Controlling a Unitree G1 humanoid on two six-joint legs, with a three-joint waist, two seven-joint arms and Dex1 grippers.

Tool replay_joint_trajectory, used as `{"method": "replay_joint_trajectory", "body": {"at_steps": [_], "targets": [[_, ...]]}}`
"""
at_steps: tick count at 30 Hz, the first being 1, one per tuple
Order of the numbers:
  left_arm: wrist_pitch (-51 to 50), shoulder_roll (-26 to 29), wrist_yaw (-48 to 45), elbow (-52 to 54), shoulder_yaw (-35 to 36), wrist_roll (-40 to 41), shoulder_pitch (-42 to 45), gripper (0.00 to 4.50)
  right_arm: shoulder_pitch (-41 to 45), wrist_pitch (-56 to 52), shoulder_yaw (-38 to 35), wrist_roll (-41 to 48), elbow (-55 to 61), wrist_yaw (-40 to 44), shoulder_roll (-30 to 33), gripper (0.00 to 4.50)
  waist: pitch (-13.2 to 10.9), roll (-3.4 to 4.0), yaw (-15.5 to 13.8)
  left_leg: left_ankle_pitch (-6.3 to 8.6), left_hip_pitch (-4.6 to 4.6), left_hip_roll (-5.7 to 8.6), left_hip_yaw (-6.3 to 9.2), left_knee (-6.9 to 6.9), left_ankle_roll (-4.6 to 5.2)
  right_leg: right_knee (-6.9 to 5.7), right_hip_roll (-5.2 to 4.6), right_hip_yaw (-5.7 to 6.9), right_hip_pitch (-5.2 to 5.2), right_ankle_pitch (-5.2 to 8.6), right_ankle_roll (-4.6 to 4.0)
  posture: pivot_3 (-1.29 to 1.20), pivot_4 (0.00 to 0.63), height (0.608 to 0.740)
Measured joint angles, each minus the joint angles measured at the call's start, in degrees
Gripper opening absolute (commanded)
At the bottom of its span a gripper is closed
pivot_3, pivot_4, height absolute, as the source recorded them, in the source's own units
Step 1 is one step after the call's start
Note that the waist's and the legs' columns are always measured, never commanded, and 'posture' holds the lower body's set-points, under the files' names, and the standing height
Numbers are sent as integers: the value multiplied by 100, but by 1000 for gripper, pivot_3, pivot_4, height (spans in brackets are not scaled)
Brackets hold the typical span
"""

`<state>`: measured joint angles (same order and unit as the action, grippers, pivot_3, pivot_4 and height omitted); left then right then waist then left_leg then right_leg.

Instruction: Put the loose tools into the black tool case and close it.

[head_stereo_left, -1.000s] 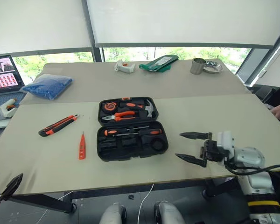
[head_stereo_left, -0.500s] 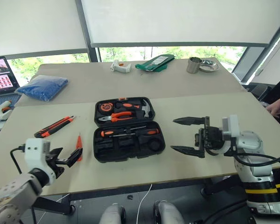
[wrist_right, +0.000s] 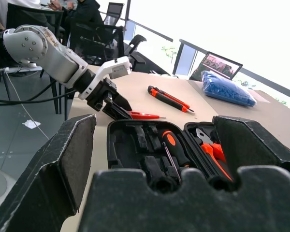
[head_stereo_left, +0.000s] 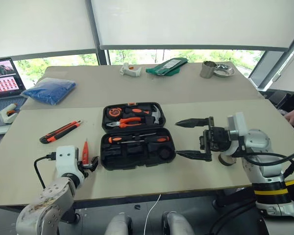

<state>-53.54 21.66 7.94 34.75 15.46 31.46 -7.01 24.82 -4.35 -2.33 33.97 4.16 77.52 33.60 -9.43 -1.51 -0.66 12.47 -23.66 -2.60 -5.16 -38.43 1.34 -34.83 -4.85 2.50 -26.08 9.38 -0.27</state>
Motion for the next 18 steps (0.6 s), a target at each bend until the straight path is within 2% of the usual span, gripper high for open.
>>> {"method": "replay_joint_trajectory", "body": {"at_steps": [5, 6, 9, 12, 15, 17, 18], "targets": [[207, -68, -107, -72, 4, -300, -127, 781, 114, -6, 2, 0, 0, 7, 1, 4500, 0, 0, -1, 0, 14, 2, -2, 0, 0, -9, 1, -8, 3, 1, 0, 0, 150, 740], [267, -93, -139, -80, 9, -325, -148, 517, 114, -7, 5, 0, -1, 12, 1, 4500, 0, 0, -1, 0, 13, 2, -2, 0, 0, -9, 1, -8, 3, 1, 0, 0, 150, 740], [801, -127, -469, -277, 74, -451, -244, 496, 109, -8, 18, -2, 0, 56, 11, 4500, 0, -1, -2, 0, 10, 1, -4, 0, 1, -8, 2, -9, -1, 1, 0, 0, 150, 740], [1661, -35, -1183, -509, 397, -419, -259, 496, 45, -89, 20, -21, 8, 21, 143, 4500, -7, -12, -3, 0, -2, -3, -4, -4, -1, -9, 4, -4, -9, 2, -1, 0, 150, 740], [2430, 651, -2563, -571, 844, -112, -280, 496, -71, -185, -35, -114, 12, -164, 271, 4500, -8, -15, -5, 9, -10, -8, -6, -10, -16, -8, 4, -1, -15, 4, -4, 0, 150, 740], [3024, 1473, -4145, -650, 747, 24, -296, 496, -94, -251, -78, -132, -3, -251, 432, 4500, -9, -14, -17, 11, -15, -4, -14, -13, -18, -4, -1, 1, -19, 5, -5, 0, 150, 740], [3206, 1769, -4645, -704, 644, 26, -238, 496, -88, -268, -92, -145, -21, -274, 505, 4500, -9, -13, -28, 11, -15, -3, -16, -15, -19, -4, -4, 1, -17, 5, -5, 0, 150, 740]]}}
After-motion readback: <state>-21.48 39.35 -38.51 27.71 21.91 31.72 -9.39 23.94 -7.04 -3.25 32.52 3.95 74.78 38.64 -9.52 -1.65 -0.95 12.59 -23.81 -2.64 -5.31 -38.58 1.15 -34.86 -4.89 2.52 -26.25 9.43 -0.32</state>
